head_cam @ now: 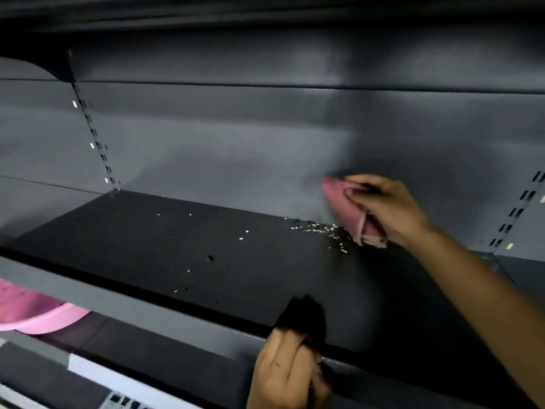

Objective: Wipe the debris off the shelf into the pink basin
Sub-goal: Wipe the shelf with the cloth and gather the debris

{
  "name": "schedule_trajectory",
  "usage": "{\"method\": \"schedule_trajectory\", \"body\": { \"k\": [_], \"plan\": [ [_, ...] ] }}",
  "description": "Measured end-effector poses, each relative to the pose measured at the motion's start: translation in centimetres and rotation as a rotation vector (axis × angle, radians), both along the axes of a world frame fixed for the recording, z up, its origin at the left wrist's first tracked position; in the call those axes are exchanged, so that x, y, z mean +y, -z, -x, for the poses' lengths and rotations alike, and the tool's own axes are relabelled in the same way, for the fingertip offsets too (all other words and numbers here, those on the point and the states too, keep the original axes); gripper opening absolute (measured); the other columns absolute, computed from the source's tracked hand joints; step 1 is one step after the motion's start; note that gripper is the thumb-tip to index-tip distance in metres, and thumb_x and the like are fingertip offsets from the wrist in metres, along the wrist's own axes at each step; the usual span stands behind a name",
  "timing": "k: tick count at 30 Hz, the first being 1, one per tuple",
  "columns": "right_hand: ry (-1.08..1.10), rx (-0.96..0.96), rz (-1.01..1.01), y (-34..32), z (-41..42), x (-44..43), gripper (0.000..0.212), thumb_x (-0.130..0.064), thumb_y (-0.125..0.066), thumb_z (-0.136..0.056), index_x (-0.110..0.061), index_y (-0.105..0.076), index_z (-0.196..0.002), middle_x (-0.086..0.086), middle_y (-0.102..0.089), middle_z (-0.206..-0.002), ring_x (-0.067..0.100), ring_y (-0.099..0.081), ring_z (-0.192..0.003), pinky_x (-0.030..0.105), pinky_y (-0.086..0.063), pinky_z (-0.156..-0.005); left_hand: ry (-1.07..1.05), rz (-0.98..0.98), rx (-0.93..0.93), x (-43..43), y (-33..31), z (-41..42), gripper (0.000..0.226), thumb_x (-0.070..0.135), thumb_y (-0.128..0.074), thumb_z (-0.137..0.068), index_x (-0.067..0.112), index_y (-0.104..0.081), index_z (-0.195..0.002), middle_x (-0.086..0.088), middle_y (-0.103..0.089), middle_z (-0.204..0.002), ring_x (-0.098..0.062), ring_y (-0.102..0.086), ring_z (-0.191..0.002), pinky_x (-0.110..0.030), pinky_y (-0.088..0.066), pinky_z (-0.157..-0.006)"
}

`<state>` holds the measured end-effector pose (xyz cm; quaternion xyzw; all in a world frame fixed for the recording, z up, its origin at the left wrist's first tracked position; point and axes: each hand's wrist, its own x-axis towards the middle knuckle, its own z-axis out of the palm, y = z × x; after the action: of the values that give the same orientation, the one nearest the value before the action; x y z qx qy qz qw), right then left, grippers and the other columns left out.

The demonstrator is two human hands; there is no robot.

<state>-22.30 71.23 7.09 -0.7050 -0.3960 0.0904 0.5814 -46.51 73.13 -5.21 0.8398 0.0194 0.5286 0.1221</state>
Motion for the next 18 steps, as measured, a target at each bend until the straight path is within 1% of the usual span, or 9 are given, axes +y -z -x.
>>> {"method": "schedule_trajectory", "body": {
  "k": [3,5,6,8,10,12,13,16,18],
  "plan": [
    [0.116,0.049,0.061,0.0,-1.3,-5.5,0.029,0.000,-0.058,-0.084,-0.026,-0.068,-0.089,0.008,-0.068,-0.094,0.016,-0.060,-0.084,0.031,-0.044,-0.083,-0.014,0.032,0.012,-0.2,-0.2,-0.1,0.021,0.006,-0.044,-0.078,0.003,-0.055,-0.060,-0.020,-0.066,-0.093,-0.031,-0.061,-0.087,-0.024,-0.046,-0.081],
    [0.231,0.127,0.150,1.5,-2.0,-9.0,0.016,-0.004,-0.057,-0.087,-0.010,-0.069,-0.094,0.016,-0.067,-0.091,0.021,-0.059,-0.082,0.033,-0.044,-0.080,-0.042,0.030,0.034,-0.2,-0.6,-0.2,0.019,0.007,-0.045,-0.076,0.005,-0.054,-0.060,-0.017,-0.062,-0.078,-0.028,-0.053,-0.073,-0.021,-0.041,-0.072],
    [0.258,0.197,0.197,2.4,-2.1,-10.4,0.014,-0.008,-0.056,-0.089,-0.008,-0.069,-0.094,0.014,-0.069,-0.090,0.021,-0.061,-0.081,0.032,-0.045,-0.081,-0.064,0.025,0.043,-0.2,-0.7,-0.3,0.020,0.008,-0.044,-0.077,0.006,-0.053,-0.059,-0.014,-0.059,-0.073,-0.026,-0.048,-0.068,-0.022,-0.040,-0.068],
    [0.284,0.242,0.382,3.8,-1.8,-12.3,0.014,-0.020,-0.057,-0.090,-0.023,-0.070,-0.086,0.011,-0.071,-0.094,0.025,-0.066,-0.089,0.039,-0.049,-0.089,-0.106,0.033,0.048,-0.2,-0.9,-0.6,0.021,0.010,-0.043,-0.077,0.008,-0.052,-0.058,-0.009,-0.051,-0.064,-0.023,-0.040,-0.060,-0.026,-0.040,-0.060],
    [0.253,0.057,0.651,5.0,-1.4,-13.0,0.018,-0.026,-0.054,-0.090,-0.028,-0.067,-0.103,0.011,-0.070,-0.107,0.028,-0.065,-0.098,0.041,-0.048,-0.089,-0.166,0.020,0.065,-0.4,-0.8,-1.0,0.020,0.011,-0.044,-0.075,0.009,-0.051,-0.057,-0.007,-0.046,-0.059,-0.023,-0.037,-0.055,-0.029,-0.038,-0.052],
    [0.217,-0.310,0.870,5.9,-1.5,-12.1,0.033,-0.020,-0.049,-0.091,-0.022,-0.056,-0.124,0.005,-0.062,-0.126,0.021,-0.060,-0.110,0.034,-0.045,-0.093,-0.242,-0.020,0.081,-0.5,-0.6,-1.4,0.020,0.013,-0.043,-0.073,0.010,-0.049,-0.054,-0.007,-0.044,-0.056,-0.024,-0.036,-0.052,-0.030,-0.035,-0.050],
    [0.210,-0.448,0.901,6.1,-1.4,-11.0,0.035,-0.019,-0.048,-0.091,-0.019,-0.053,-0.126,0.003,-0.060,-0.130,0.019,-0.058,-0.115,0.034,-0.043,-0.097,-0.270,-0.030,0.079,-0.7,-0.5,-1.6,0.022,0.014,-0.042,-0.074,0.010,-0.048,-0.053,-0.007,-0.043,-0.055,-0.023,-0.035,-0.052,-0.030,-0.034,-0.050],
    [0.163,-0.574,0.901,6.6,-1.5,-6.7,0.031,-0.023,-0.046,-0.091,-0.017,-0.054,-0.120,0.002,-0.059,-0.129,0.019,-0.055,-0.120,0.037,-0.041,-0.100,-0.303,-0.033,0.038,-0.8,-0.3,-2.1,0.024,0.013,-0.040,-0.076,0.010,-0.048,-0.053,-0.008,-0.043,-0.055,-0.025,-0.033,-0.051,-0.032,-0.034,-0.050],
    [0.133,-0.507,0.873,6.4,-0.6,-3.3,0.034,-0.021,-0.046,-0.091,-0.018,-0.052,-0.124,0.008,-0.056,-0.130,0.024,-0.052,-0.120,0.039,-0.041,-0.101,-0.306,-0.047,0.021,-0.8,-0.1,-2.1,0.025,0.013,-0.041,-0.076,0.008,-0.048,-0.053,-0.011,-0.042,-0.055,-0.027,-0.032,-0.051,-0.035,-0.034,-0.049]
  ]
}}
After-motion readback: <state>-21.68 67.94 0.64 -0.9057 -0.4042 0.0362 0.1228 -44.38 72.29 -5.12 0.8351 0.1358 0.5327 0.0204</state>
